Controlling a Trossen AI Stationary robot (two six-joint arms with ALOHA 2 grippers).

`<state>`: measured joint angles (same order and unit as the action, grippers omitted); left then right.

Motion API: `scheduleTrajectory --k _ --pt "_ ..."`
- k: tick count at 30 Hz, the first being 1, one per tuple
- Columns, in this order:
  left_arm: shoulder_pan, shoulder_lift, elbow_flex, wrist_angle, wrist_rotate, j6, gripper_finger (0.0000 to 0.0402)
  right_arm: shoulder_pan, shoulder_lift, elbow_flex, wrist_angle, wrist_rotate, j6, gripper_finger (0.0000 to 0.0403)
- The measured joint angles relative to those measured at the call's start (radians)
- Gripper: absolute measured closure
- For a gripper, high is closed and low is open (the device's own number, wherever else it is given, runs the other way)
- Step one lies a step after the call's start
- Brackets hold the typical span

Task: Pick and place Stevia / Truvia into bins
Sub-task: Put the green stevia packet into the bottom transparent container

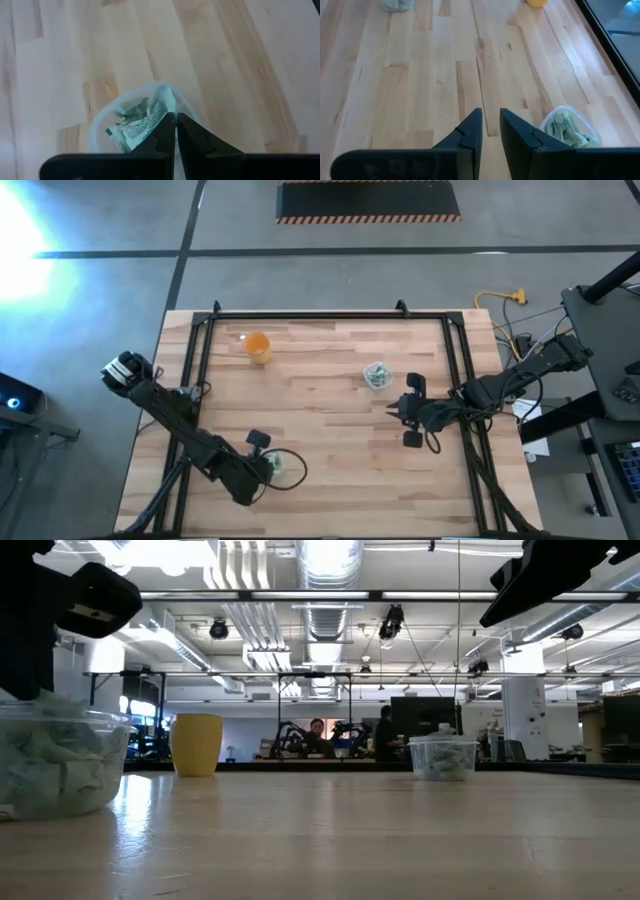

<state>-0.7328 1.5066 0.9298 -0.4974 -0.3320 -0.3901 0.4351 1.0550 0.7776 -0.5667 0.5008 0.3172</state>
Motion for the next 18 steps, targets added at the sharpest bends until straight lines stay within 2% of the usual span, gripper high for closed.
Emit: scheduleTrajectory --k 7,18 --pt "0.001 0.000 0.000 -0.004 -0.056 0.000 0.0398 0.000 0.000 0.000 0.000 0.000 -0.003 0.0346" --pt "0.001 -0.001 -0.003 -0.037 -0.068 -0.056 0.0306 0.000 0.000 0.000 0.000 -0.001 -0.003 0.0346"
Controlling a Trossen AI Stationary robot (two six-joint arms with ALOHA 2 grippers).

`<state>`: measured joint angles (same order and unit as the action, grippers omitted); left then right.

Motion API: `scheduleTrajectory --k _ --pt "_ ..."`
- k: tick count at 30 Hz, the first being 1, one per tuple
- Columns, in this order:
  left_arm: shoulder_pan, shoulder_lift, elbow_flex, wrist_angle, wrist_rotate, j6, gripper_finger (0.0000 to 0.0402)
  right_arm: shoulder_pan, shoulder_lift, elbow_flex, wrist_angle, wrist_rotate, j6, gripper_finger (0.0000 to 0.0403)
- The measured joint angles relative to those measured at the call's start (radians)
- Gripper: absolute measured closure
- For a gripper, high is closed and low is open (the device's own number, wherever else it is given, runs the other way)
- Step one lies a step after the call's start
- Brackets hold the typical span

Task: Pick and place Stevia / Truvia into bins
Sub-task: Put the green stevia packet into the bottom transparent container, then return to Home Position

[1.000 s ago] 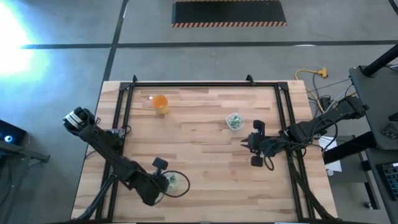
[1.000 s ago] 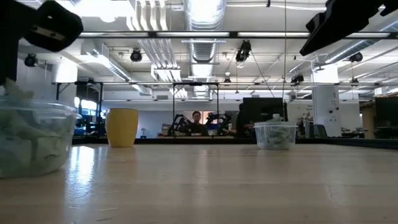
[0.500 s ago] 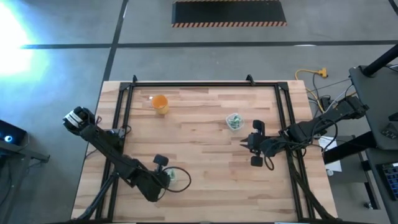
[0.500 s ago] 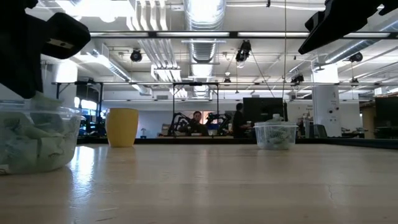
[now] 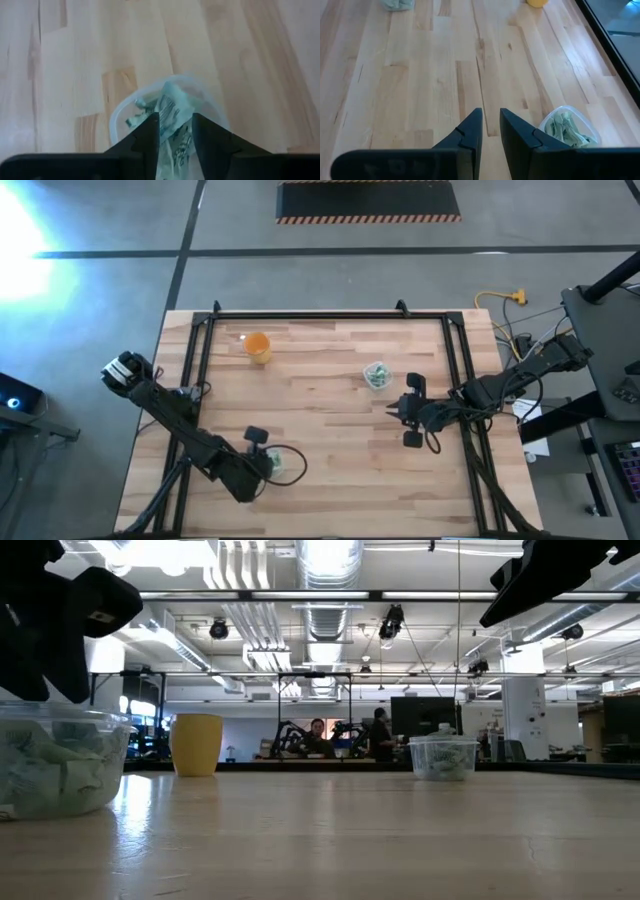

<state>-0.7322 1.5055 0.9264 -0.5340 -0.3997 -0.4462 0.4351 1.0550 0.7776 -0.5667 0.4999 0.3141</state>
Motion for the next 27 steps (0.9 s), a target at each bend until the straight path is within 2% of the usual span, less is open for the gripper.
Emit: scheduleTrajectory --k 8,13,15,17,21,23,25,27 --pt "-0.001 -0.003 0.007 -0.038 0.002 -0.011 0.0292 0.001 0.000 0.000 0.072 -0.002 -0.059 0.0346" --pt "-0.001 -0.015 0.050 -0.033 0.001 0.150 0.0292 0.001 0.000 0.012 0.126 -0.002 -0.188 0.0346" --pt "-0.001 -0.021 0.073 -0.023 -0.059 0.235 0.0292 0.001 -0.001 0.024 0.129 -0.002 -0.243 0.0346" --pt "0.005 -0.033 0.103 -0.022 -0.230 0.276 0.0292 0.001 -0.001 0.036 0.129 -0.002 -0.293 0.0346" --pt "0.014 -0.071 0.139 -0.023 -0.746 0.401 0.0292 -0.002 -0.002 0.070 0.129 -0.001 -0.315 0.0346" --pt "0.013 -0.094 0.142 -0.020 -0.965 0.384 0.0292 -0.003 -0.002 0.085 0.127 0.001 -0.315 0.0346" --pt "0.013 -0.126 0.137 -0.019 -1.100 0.320 0.0292 -0.003 -0.004 0.102 0.122 0.002 -0.315 0.0346" --pt "0.018 -0.167 0.128 -0.025 -1.135 0.300 0.0292 -0.003 -0.008 0.119 0.118 0.001 -0.315 0.0346"
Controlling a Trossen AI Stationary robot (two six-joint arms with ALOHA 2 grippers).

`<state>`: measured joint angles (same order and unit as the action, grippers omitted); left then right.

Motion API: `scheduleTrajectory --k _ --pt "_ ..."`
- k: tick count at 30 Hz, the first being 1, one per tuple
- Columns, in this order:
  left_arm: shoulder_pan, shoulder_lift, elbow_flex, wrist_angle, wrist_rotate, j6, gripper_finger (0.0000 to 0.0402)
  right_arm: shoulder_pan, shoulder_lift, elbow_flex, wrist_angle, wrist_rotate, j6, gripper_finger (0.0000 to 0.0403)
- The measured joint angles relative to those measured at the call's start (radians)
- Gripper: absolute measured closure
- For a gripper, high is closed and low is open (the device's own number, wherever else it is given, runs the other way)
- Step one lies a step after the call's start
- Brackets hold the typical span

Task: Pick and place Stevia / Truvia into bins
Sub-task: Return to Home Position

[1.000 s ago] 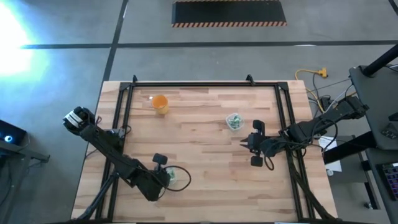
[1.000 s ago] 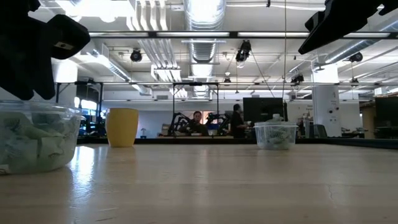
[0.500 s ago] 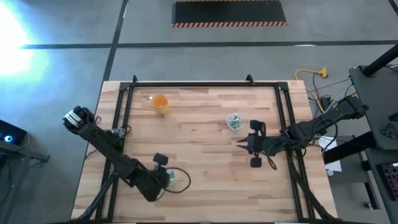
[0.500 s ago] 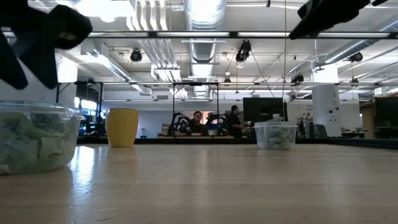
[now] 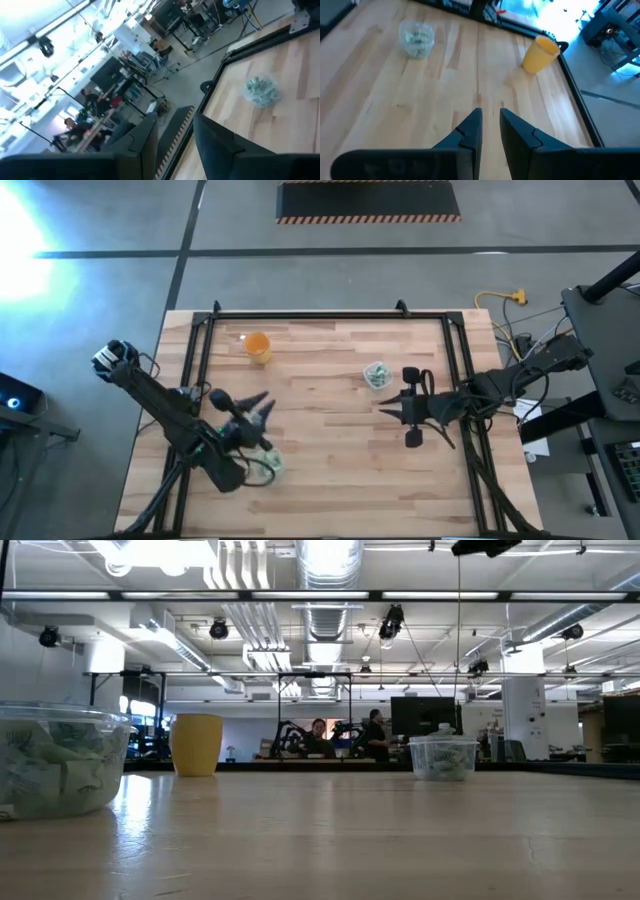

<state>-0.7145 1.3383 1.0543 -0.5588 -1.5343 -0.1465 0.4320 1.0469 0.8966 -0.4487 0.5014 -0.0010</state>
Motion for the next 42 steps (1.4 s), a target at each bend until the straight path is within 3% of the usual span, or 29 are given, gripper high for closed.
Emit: scheduleTrajectory --k 3,6,8,12,14,19,28,37,42 --pt "0.036 -0.065 -0.018 0.000 0.093 0.034 0.0292 0.000 -0.005 0.020 0.005 0.000 -0.007 0.0346" --pt "0.097 -0.135 -0.037 0.023 0.306 0.089 0.0292 0.000 -0.006 0.025 0.015 -0.001 -0.032 0.0346" --pt "0.151 -0.175 -0.061 0.125 0.515 0.190 0.0292 0.000 -0.006 0.025 0.015 -0.001 -0.033 0.0346" --pt "0.249 -0.226 -0.160 0.483 1.113 0.524 0.0292 0.000 -0.006 0.025 0.014 -0.001 -0.031 0.0346" --pt "0.288 -0.241 -0.200 0.616 1.300 0.628 0.0292 0.000 -0.006 0.025 0.013 -0.002 -0.031 0.0346" --pt "0.394 -0.289 -0.248 0.763 1.286 0.677 0.0292 0.000 -0.004 0.023 0.014 -0.004 -0.078 0.0346" --pt "0.577 -0.446 -0.255 0.780 1.282 0.593 0.0292 -0.044 -0.107 0.019 0.093 -0.004 -0.164 0.0346" --pt "0.594 -0.724 -0.277 0.463 1.286 0.488 0.0292 -0.128 -0.374 -0.107 0.098 -0.002 -0.073 0.0346" --pt "0.594 -0.819 -0.372 0.446 1.288 0.463 0.0292 -0.133 -0.530 -0.277 0.239 0.000 -0.089 0.0346"
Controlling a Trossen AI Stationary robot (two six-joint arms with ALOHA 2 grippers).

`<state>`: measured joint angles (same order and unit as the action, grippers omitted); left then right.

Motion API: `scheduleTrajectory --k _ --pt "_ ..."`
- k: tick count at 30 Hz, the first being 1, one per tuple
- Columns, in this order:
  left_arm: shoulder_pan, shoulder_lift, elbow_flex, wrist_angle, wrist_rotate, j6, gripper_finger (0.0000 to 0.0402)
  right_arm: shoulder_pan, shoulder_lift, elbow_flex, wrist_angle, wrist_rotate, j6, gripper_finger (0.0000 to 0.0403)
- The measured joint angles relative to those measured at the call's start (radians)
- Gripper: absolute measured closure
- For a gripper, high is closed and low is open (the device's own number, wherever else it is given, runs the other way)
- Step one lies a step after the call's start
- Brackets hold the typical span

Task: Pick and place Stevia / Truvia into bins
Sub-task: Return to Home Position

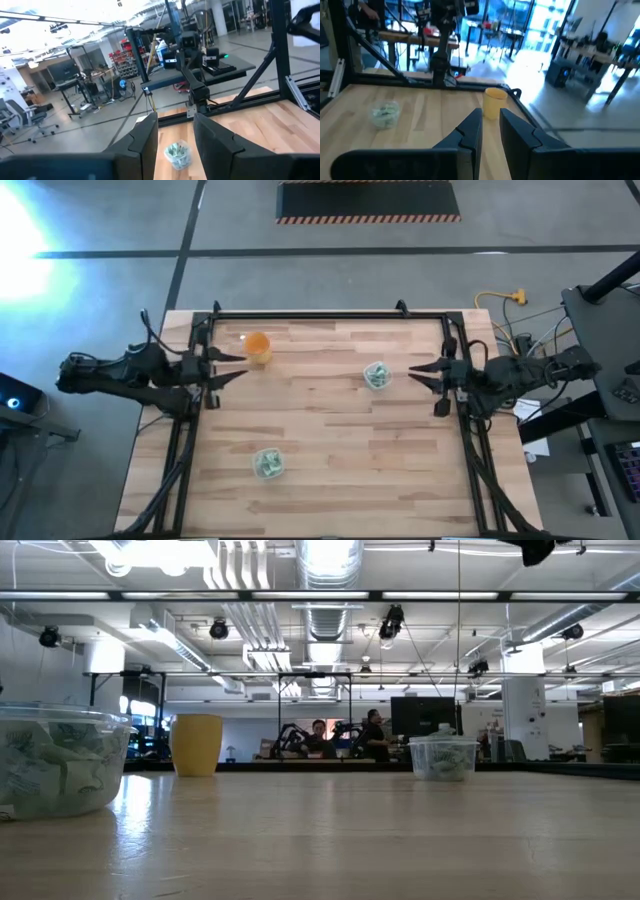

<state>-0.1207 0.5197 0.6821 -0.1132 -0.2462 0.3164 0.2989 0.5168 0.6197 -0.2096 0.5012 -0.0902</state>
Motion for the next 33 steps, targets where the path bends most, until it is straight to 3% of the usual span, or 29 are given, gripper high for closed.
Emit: scheduleTrajectory --k 7,16,21,26,33 --pt "0.000 -0.212 -0.152 -0.001 0.001 -0.002 0.0292 -0.005 -0.205 -0.138 0.085 -0.008 -0.059 0.0346" --pt "0.000 -0.498 -0.318 0.007 -0.001 0.002 0.0292 -0.005 -0.347 -0.250 0.082 -0.015 -0.070 0.0346" --pt "0.000 -0.474 -0.326 0.001 -0.006 0.004 0.0292 -0.005 -0.404 -0.284 0.093 -0.032 -0.089 0.0346" --pt "0.000 -0.460 -0.346 -0.013 -0.103 -0.082 0.0292 -0.006 -0.440 -0.324 0.087 -0.029 -0.025 0.0346" --pt "-0.001 -0.491 -0.443 0.006 -0.062 -0.101 0.0292 -0.005 -0.465 -0.372 0.089 -0.004 0.010 0.0346"
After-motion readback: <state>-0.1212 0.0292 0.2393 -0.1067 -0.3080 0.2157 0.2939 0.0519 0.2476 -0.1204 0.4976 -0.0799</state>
